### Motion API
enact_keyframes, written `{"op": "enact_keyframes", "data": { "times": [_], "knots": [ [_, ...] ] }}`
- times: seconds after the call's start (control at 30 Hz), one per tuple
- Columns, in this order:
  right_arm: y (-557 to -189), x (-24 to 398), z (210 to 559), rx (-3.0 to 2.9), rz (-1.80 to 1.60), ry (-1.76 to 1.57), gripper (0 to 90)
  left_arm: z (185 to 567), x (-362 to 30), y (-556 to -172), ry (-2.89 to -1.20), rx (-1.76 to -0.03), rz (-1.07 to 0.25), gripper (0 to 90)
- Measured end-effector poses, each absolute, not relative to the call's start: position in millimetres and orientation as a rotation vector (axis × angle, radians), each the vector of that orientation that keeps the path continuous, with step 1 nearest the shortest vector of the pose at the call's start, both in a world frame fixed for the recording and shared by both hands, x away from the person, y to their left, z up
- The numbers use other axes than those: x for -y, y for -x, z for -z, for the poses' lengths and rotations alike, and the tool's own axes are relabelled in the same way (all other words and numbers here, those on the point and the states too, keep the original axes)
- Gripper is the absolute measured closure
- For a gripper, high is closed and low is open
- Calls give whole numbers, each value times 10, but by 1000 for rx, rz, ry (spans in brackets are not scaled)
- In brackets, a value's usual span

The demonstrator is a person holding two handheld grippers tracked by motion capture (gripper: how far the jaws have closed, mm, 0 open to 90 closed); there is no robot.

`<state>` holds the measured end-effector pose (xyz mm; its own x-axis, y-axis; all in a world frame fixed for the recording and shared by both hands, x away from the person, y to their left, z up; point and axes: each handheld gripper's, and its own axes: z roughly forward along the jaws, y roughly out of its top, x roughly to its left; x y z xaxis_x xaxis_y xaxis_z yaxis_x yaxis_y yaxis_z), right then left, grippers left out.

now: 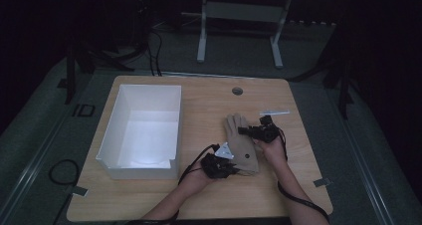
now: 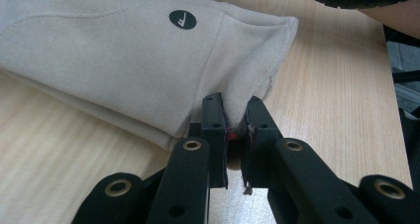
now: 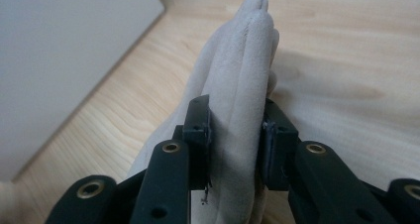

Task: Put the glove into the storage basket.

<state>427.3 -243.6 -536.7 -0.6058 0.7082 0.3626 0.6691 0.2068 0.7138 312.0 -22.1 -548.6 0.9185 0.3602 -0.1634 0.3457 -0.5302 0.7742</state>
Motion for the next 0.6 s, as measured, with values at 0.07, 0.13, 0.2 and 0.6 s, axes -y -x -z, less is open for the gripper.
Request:
{"op": "enact_keyframes", "data": {
  "times": [0.07,0.13,0.2,0.6],
  "knots": [
    [-4279,2442,5295,-2399,-1411,-1369,702,5412,216,-3117,-2174,-499,-32,830],
    [-4280,2440,5222,-2391,-1428,-1361,702,5340,210,-3115,-2176,-494,-41,830],
    [-4276,2436,5181,-2385,-1433,-1358,701,5303,206,-3118,-2178,-499,-41,829],
    [-4184,2438,4643,-2345,-1543,-1252,702,4872,126,-3052,-2160,-465,-89,828]
  ]
}}
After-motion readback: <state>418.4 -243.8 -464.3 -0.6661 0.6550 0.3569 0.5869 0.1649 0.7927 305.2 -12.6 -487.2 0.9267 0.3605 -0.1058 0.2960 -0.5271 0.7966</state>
